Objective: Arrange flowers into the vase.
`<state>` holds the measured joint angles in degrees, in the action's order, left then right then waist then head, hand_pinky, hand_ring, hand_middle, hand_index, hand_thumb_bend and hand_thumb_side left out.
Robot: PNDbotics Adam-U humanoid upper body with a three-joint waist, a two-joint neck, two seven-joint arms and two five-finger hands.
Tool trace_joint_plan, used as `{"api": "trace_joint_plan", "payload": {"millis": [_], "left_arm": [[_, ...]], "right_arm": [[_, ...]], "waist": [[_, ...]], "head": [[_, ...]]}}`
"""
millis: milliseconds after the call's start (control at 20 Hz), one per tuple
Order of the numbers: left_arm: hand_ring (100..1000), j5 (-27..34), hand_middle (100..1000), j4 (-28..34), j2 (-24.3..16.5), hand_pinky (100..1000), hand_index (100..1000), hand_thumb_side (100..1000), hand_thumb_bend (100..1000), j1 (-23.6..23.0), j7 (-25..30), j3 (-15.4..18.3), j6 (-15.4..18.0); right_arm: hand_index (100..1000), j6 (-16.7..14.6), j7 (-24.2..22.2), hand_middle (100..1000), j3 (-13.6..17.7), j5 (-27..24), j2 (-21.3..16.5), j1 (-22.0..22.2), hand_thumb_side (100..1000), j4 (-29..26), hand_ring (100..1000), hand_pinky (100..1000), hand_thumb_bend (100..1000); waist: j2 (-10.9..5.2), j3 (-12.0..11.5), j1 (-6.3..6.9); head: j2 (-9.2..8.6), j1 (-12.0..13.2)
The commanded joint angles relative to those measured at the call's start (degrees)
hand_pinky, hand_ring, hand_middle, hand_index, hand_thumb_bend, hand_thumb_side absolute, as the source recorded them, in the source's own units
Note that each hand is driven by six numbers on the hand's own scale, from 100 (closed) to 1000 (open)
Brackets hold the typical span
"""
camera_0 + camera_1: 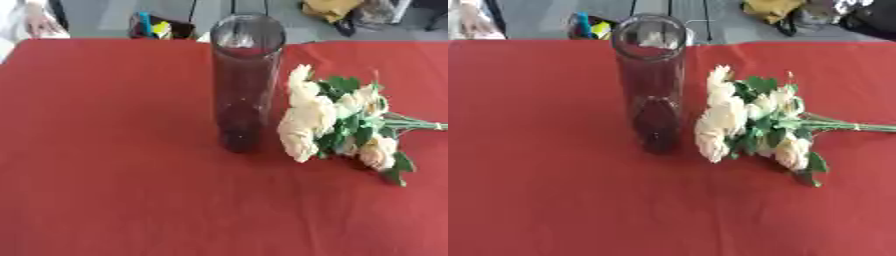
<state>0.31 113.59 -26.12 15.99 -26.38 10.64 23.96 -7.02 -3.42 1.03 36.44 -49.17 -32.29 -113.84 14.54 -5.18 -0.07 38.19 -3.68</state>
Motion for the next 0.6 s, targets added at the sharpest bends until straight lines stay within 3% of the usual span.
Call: {"api": "trace_joint_plan", "payload": {"millis": [50, 600], "left_arm": [[876, 0.0, 894, 1.0, -1.4, 732, 986, 1000, 100, 0.7, 0.2, 0.3, 0.1], [877, 0.3, 894, 1.0, -1.5, 732, 986, 1000, 100, 1.1, 0.4, 0.0, 0.4]], "right_arm": [[957, 0.1, 0.3, 962, 0.8, -0.1, -1.6, -0.8, 1000, -0.8, 961, 932, 100], [958, 0.7, -0.2, 964, 0.6, 0.1, -0.8, -2.1, 1000, -0.8, 963, 933, 100]], "waist": [[-0.72, -0.1, 0.05], [-1.01, -0.2, 0.0]], "head": [[-0.83, -0.6], [-0.83, 0.2]]}}
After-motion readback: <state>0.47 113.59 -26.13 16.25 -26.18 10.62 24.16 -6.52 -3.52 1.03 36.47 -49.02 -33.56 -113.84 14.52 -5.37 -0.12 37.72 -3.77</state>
